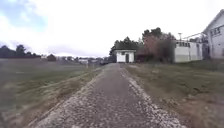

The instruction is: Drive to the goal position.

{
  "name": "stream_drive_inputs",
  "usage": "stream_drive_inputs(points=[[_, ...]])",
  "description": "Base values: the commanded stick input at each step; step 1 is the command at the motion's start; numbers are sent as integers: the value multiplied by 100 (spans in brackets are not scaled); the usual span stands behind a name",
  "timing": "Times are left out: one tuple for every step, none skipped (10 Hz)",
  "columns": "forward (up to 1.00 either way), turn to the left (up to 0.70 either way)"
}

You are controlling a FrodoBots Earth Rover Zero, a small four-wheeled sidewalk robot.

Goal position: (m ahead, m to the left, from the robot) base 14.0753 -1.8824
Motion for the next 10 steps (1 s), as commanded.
stream_drive_inputs(points=[[60, 1], [60, -6], [60, -14], [60, -14], [60, -8], [60, 1], [60, 1], [60, 1], [60, 1], [60, 1]])
